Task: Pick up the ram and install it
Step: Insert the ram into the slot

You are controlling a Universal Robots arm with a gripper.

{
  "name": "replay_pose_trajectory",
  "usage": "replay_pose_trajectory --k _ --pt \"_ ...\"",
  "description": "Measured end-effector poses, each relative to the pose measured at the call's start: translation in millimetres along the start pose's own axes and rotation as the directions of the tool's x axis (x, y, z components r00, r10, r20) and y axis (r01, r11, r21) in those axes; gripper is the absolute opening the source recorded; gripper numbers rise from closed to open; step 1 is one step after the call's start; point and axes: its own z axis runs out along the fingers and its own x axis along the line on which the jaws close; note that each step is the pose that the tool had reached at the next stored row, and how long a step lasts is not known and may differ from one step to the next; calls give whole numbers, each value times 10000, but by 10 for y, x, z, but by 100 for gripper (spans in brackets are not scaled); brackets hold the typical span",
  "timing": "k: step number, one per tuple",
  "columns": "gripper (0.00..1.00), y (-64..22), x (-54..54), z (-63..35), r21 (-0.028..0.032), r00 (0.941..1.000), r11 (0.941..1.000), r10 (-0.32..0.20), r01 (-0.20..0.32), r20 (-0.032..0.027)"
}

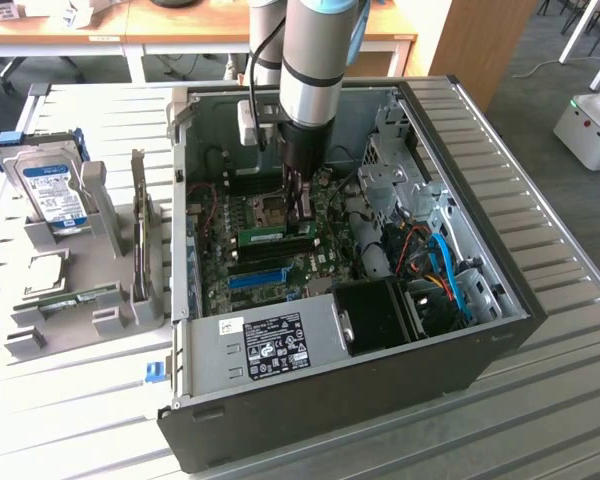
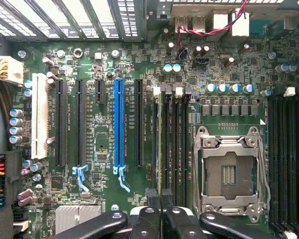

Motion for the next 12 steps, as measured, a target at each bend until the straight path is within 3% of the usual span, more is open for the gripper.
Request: replay_pose_trajectory --k 12 --pt "12 10 0 0 102 10000 9999 -65 65 11"
